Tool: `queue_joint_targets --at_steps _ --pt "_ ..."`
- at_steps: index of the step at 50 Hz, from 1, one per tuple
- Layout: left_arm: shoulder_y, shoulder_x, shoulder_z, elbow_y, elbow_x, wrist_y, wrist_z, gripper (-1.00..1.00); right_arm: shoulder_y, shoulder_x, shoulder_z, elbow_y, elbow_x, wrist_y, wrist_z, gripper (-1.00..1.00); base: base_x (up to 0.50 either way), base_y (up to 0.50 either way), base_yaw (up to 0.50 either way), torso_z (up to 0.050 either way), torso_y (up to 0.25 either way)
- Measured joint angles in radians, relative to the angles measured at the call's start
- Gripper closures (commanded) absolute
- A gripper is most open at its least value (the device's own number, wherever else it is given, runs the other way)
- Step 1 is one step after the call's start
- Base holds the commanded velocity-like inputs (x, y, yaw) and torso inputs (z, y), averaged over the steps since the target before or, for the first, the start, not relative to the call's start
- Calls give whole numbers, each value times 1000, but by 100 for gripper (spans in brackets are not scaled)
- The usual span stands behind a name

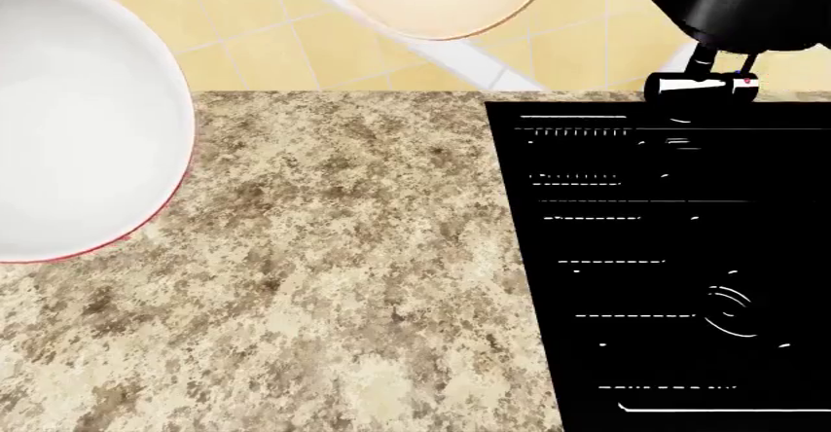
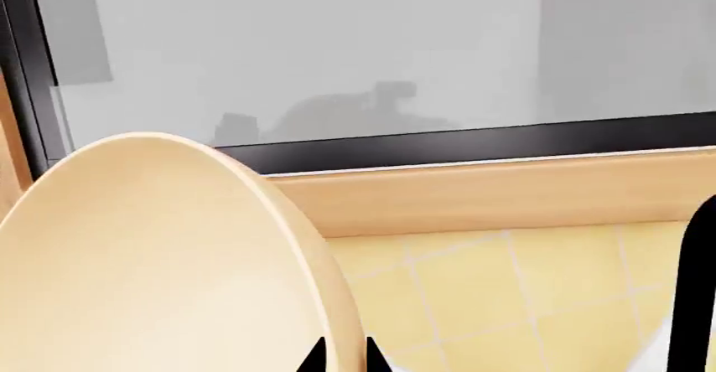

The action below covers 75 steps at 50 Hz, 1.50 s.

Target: Stack the bowls in the sink.

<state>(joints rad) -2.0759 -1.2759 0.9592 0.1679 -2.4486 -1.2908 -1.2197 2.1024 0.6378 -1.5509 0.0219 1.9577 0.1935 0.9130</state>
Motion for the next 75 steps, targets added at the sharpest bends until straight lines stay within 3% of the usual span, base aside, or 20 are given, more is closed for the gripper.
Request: queue_joint_targets --at_steps 11,23,32,55,67,75 --pt "3 -5 -24 20 23 5 19 100 52 185 13 -268 -19 38 123 100 -11 0 0 1 1" --pt "14 -9 -48 33 63 17 38 100 86 321 30 -435 -2 79 196 100 -475 -78 0 0 1" --pt "8 -9 -61 34 76 20 42 100 104 385 53 -499 19 98 225 100 -361 -438 0 1 0" --pt "5 0 -75 30 80 26 40 100 110 499 103 -585 53 125 249 100 -9 -500 0 0 0" --pt "6 3 -78 26 77 25 35 100 120 546 138 -614 79 145 254 100 -491 -327 0 0 1" --pt "-1 1 -82 24 74 22 31 100 125 582 159 -623 84 161 267 100 -11 -500 0 0 0"
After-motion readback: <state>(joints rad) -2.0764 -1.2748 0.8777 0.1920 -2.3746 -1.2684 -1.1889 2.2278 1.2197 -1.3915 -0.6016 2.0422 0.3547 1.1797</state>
